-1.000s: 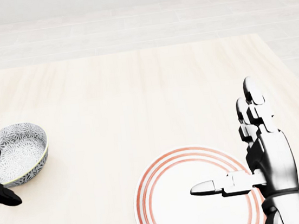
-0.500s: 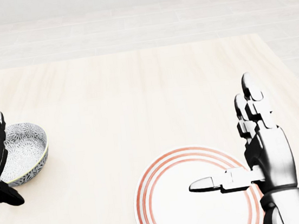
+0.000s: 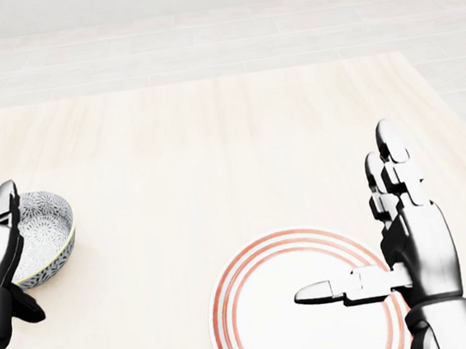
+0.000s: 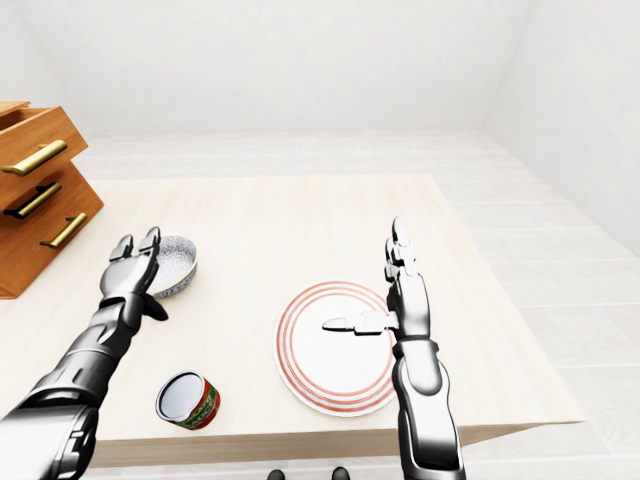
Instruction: Put the bowl on the plate.
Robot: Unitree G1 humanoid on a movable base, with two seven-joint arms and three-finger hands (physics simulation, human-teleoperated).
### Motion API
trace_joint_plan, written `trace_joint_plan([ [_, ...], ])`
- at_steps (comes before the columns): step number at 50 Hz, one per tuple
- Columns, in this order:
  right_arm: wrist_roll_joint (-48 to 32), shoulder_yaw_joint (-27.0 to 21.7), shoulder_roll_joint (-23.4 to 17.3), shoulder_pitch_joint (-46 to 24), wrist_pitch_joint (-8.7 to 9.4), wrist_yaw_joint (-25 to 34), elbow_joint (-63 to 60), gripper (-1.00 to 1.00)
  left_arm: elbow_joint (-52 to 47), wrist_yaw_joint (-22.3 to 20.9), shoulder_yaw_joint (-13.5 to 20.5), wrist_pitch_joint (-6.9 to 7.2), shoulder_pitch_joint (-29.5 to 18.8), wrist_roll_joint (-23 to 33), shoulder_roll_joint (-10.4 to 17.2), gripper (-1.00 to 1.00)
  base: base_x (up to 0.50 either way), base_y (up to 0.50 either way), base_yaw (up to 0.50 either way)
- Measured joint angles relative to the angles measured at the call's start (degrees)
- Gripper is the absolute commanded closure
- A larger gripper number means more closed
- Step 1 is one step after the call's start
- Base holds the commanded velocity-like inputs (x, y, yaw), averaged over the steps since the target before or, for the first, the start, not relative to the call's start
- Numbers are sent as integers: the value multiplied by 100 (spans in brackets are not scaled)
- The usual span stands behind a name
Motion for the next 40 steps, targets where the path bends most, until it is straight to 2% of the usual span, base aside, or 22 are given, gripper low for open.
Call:
trace_joint_plan([
  [22, 1, 12, 13, 93, 0, 1, 15, -100, 505, 245, -192, 0, -190, 53, -138, -100, 0, 0, 0],
  [40, 26, -9, -6, 36, 0, 29, 69, -100, 694, 226, -242, 0, -249, 15, -225, -100, 0, 0, 0],
])
